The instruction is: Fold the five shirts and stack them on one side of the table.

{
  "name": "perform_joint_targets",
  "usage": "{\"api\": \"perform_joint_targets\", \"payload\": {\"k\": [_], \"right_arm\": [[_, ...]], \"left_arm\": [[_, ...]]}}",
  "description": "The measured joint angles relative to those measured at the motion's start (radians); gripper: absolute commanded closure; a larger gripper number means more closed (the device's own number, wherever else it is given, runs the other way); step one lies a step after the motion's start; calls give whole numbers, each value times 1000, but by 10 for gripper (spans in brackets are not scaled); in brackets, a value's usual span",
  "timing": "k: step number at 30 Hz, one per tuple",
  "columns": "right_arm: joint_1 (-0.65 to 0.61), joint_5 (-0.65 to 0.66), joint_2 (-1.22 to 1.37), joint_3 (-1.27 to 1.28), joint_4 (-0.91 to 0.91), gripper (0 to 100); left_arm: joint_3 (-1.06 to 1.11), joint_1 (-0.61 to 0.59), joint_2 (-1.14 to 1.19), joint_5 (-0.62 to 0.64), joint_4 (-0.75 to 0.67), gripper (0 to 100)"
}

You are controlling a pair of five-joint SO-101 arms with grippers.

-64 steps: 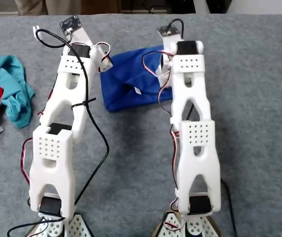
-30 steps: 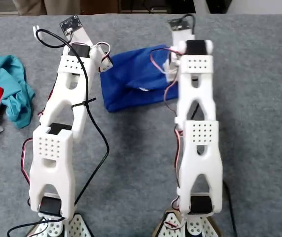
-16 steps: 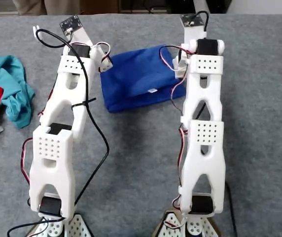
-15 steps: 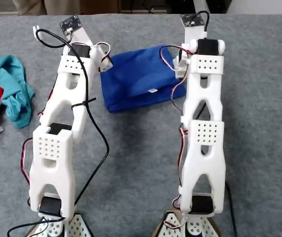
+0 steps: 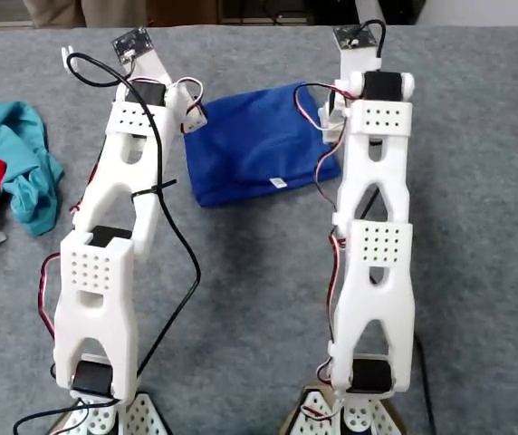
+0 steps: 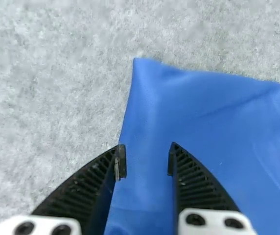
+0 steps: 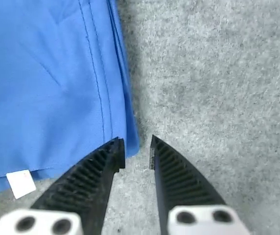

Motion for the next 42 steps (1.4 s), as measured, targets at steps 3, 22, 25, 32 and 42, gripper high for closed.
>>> {"api": "perform_joint_targets", "payload": {"k": [3,22,25,32,42], "right_arm": [[0,0,-100,112,0,886],[-133,-14,-170,531,-183,886],[-132,-15,-94,531,-232,886],[-124,-14,-40,462,-219,894],[-51,-14,-14,373,-270,984]], "left_arm": [[-8,0,6,-23,-64,846],[-78,3,252,-32,-236,846],[-130,5,298,-35,-235,847],[-296,5,384,-55,-123,847],[-465,-18,427,-180,192,886]]}}
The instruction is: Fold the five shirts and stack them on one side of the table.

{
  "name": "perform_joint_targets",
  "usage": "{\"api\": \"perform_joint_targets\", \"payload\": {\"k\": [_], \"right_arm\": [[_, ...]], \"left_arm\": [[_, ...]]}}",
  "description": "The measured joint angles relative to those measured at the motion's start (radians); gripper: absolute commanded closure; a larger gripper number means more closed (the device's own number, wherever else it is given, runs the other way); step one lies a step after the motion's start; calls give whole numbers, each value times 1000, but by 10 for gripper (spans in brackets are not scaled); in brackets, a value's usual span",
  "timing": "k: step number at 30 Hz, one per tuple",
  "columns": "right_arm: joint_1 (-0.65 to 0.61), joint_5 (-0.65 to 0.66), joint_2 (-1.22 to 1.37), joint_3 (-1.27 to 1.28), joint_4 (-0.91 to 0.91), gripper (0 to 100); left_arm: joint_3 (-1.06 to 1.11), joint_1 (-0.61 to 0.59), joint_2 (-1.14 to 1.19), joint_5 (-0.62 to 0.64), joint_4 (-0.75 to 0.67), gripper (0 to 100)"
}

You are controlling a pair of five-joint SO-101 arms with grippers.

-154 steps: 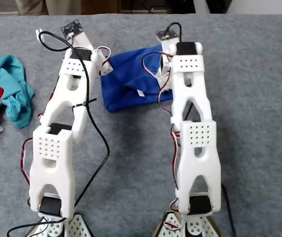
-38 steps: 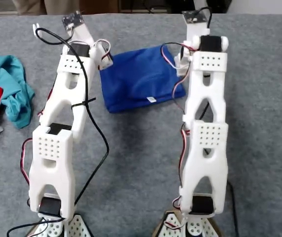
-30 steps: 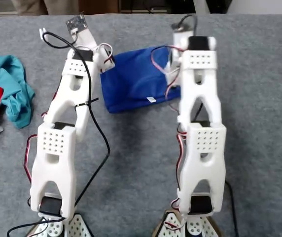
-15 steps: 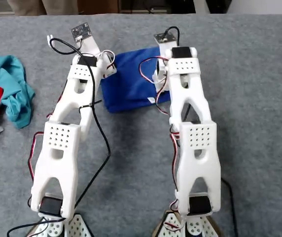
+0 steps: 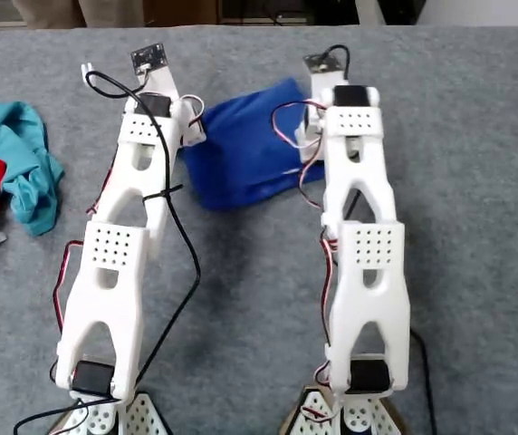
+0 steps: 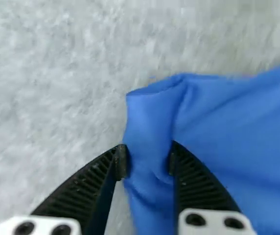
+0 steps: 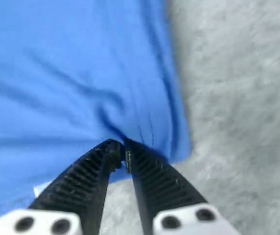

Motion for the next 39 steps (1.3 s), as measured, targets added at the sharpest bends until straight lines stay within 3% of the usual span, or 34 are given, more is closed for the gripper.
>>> {"api": "perform_joint_targets", "payload": {"k": [11,18,26,32,39], "right_arm": [[17,-2,3,-137,-68,980],[17,-2,3,-253,-49,980],[23,-2,-2,-543,201,980],[74,-2,-31,-546,265,980],[163,-2,-172,-548,270,979]], "left_arm": [[-68,0,0,-144,339,933],[-51,0,0,-144,353,933],[-41,8,-2,-144,353,982],[6,18,-68,-144,358,982],[232,110,-218,-152,358,982]]}}
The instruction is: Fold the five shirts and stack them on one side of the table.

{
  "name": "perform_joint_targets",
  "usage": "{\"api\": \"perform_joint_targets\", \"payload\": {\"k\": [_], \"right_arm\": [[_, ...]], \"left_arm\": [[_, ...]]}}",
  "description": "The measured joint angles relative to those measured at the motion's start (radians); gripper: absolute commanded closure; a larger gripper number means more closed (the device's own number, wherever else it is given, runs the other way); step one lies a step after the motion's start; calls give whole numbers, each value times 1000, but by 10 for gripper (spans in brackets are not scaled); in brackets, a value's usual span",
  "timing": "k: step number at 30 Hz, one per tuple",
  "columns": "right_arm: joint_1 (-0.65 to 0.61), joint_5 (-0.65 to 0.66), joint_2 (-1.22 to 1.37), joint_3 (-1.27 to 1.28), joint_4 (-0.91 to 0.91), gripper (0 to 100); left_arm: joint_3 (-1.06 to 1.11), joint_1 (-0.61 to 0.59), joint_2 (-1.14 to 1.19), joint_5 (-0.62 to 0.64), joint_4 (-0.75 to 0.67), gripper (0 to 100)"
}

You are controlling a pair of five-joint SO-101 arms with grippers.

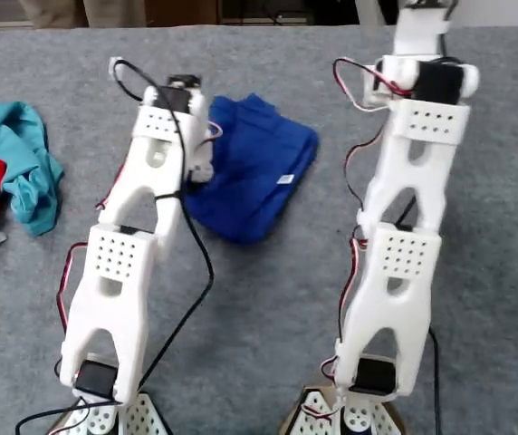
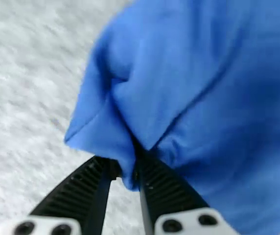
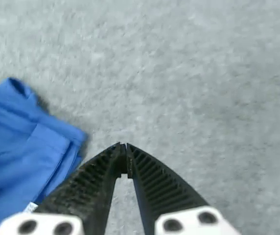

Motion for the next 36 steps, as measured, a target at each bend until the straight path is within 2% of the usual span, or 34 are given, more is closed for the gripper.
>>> {"api": "perform_joint_targets", "payload": {"k": [8,12,15,17,22,29,32,36], "right_arm": [[60,-2,-106,18,3,951],[83,-2,-166,157,3,859],[81,-2,-221,330,3,846],[78,-2,-262,457,3,846],[18,-2,-379,753,3,846],[-51,-6,-489,950,3,846],[-94,-91,-499,968,3,846],[-164,-334,-500,974,-23,843]], "left_arm": [[238,60,-180,0,5,982],[350,60,-255,0,5,982],[408,63,-296,0,5,981],[423,71,-315,0,5,966],[417,55,-358,6,5,809],[341,-12,-430,75,5,797],[338,-20,-456,81,5,799],[338,-49,-479,81,5,800]]}}
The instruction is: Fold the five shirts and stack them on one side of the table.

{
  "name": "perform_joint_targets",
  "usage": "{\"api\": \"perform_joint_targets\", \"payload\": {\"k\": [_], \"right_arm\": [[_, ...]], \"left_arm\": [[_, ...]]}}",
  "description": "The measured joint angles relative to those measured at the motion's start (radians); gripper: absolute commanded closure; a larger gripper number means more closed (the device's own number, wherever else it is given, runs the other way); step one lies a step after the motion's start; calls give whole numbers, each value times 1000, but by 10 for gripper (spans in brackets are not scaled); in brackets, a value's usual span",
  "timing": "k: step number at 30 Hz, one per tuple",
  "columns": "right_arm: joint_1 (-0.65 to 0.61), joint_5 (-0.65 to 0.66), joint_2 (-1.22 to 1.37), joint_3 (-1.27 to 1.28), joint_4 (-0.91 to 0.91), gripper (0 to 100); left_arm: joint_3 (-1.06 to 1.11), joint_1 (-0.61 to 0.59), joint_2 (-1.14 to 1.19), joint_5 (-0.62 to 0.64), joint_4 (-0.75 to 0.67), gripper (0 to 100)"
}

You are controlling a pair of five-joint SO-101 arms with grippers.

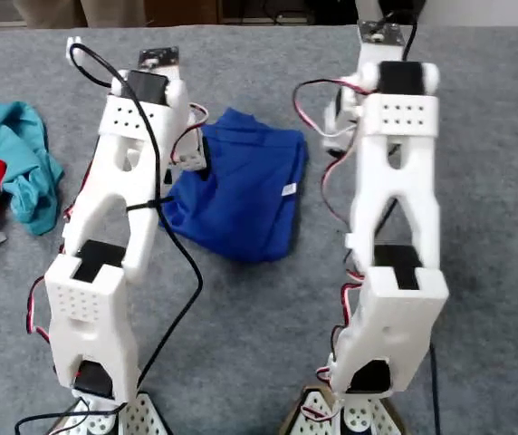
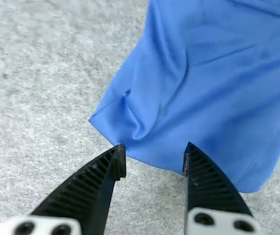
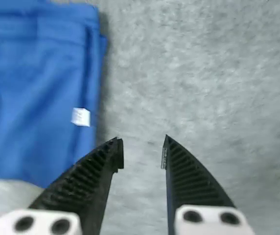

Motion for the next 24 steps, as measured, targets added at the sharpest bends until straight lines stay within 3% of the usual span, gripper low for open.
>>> {"api": "perform_joint_targets", "payload": {"k": [5,9,12,18,24], "right_arm": [[-54,-308,9,49,-115,842],[-83,-422,98,58,-181,842],[-97,-453,150,58,-213,829],[-118,-463,203,60,-241,700],[-117,-463,270,60,-269,692]], "left_arm": [[0,-71,-38,0,0,798],[0,-117,-83,-43,0,798],[0,-135,-118,-58,0,797],[31,-167,-176,-58,2,797],[31,-192,-178,-58,2,797]]}}
